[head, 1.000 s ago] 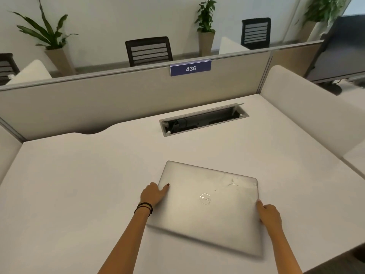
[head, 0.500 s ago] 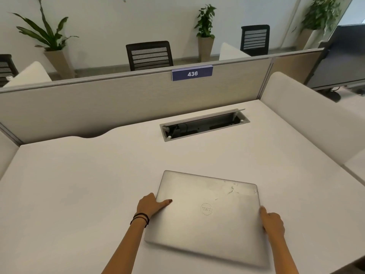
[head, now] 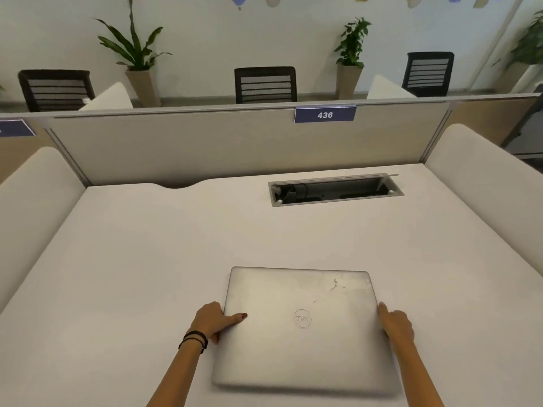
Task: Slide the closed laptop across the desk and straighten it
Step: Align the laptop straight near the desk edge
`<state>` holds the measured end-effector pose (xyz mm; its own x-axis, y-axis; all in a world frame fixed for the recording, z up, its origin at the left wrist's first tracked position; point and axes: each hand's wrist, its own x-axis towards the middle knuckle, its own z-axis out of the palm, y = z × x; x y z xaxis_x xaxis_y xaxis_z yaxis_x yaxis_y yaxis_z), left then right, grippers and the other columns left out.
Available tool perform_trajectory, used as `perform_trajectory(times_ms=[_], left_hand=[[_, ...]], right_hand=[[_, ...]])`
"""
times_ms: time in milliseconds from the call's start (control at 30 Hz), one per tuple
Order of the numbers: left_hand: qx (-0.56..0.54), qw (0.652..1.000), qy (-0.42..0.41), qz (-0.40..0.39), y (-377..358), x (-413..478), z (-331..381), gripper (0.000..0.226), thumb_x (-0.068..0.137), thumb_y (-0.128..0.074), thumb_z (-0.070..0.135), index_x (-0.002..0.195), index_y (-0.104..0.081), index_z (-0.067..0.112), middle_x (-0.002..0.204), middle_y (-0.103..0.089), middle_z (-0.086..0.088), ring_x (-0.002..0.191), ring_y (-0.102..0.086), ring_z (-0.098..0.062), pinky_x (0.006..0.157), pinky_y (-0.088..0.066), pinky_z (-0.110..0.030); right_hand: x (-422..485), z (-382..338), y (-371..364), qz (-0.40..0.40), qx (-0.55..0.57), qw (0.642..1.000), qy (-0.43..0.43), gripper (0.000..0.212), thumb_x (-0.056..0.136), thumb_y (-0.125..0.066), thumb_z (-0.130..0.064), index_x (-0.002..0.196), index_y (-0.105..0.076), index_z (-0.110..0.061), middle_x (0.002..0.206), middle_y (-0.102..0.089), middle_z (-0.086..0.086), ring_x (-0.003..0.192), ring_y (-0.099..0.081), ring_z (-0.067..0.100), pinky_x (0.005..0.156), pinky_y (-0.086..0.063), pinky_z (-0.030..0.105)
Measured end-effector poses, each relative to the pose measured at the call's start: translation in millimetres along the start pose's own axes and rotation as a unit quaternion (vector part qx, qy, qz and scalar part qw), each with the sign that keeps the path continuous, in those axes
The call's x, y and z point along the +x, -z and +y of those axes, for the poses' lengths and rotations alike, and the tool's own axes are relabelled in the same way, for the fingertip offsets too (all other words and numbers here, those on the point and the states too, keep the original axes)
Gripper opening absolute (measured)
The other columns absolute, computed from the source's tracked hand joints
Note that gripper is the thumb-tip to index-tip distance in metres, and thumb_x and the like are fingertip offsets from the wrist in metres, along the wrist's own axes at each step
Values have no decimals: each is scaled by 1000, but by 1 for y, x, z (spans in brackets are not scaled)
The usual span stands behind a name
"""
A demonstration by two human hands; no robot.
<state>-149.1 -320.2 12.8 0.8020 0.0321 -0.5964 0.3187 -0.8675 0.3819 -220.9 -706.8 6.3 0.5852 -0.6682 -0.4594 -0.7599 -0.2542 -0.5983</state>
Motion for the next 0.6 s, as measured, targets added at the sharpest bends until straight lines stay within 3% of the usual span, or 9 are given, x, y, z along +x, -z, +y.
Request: perform_trajectory(times_ms=[167,433,533,600], left_hand=[[-29,999,26,16,-3,-18,-12,63,63,-68,70,61,-38,15,49,-56,1,37,-57,-13,46,-47,-21],[-38,997,52,35,-14,-44,-22,61,69,-64,70,66,-39,14,60,-58,0,44,-58,-15,47,-44,-21],[-35,997,48,58,-19,-50,-22,61,73,-60,70,66,-38,14,67,-61,-3,49,-59,-20,53,-46,-24],[-35,996,47,71,-21,-53,-18,59,76,-56,69,67,-39,14,72,-62,-5,53,-60,-23,61,-52,-30]], right_hand=[[-3,-13,-6,-24,-20,999,18,43,95,-41,-35,83,-55,4,85,-57,18,80,-52,32,74,-40,34],[-6,-11,-9,-42,-36,997,50,41,95,-41,-34,80,-53,2,84,-56,16,80,-51,31,74,-39,33],[-5,-7,-9,-29,-31,997,70,41,95,-42,-29,64,-49,-2,68,-53,12,66,-50,28,65,-37,32],[-6,-2,-11,2,-28,995,95,45,93,-44,-22,51,-35,-9,52,-42,6,50,-39,22,53,-30,30]])
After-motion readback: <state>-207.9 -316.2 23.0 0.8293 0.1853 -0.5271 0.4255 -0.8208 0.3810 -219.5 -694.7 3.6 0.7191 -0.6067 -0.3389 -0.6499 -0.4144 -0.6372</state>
